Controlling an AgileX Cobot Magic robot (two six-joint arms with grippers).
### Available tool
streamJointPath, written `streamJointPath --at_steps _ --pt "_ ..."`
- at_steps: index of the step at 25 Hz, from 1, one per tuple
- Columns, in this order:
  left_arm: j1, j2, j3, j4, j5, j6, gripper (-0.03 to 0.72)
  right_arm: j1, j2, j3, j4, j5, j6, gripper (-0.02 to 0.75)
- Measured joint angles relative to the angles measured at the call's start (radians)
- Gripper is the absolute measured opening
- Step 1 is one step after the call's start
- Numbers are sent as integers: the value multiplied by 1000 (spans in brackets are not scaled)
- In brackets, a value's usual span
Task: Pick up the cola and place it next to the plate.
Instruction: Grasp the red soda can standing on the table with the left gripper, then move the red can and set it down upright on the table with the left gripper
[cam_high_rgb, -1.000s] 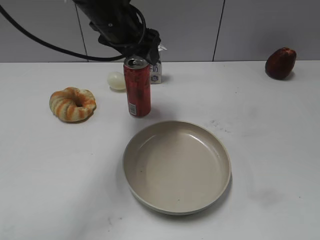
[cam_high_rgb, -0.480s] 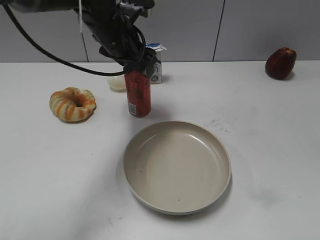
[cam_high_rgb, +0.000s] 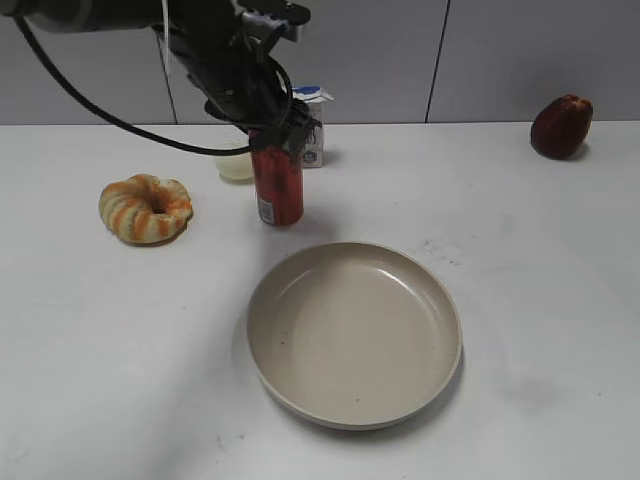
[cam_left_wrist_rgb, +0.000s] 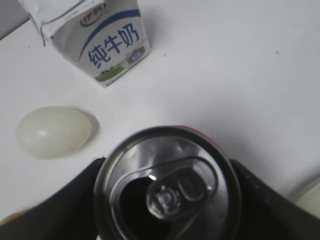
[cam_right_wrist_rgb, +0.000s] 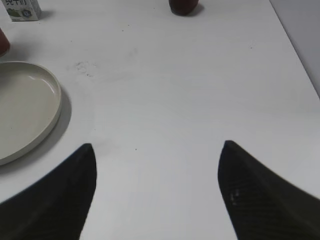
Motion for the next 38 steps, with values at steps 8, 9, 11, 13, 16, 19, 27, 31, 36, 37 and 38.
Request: streamJointPath --at_steps 8,9,11,13,16,19,27,31,36,37,38 --pt "-90 -84 0 3 -49 3 518 0 0 0 0 1 0 572" --pt "-109 -80 0 4 -43 3 518 0 0 0 0 1 0 572" --pt "-139 -65 1 5 -41 3 518 0 0 0 0 1 0 572" --pt "-150 -46 1 4 -40 3 518 0 0 0 0 1 0 572" --pt "-151 -15 1 2 -9 3 518 0 0 0 0 0 0 572" --pt "-150 4 1 6 28 3 518 0 0 0 0 1 0 572" --pt "-148 14 1 4 38 3 545 0 0 0 0 0 0 572" --pt "-128 14 -62 0 122 3 631 0 0 0 0 0 0 572" --pt "-54 -26 -270 -3 300 -10 630 0 0 0 0 0 0 572" --pt "-33 -41 -303 -3 328 -28 627 0 0 0 0 0 0 572" --pt "-4 -58 -333 -3 352 -54 624 0 0 0 0 0 0 572"
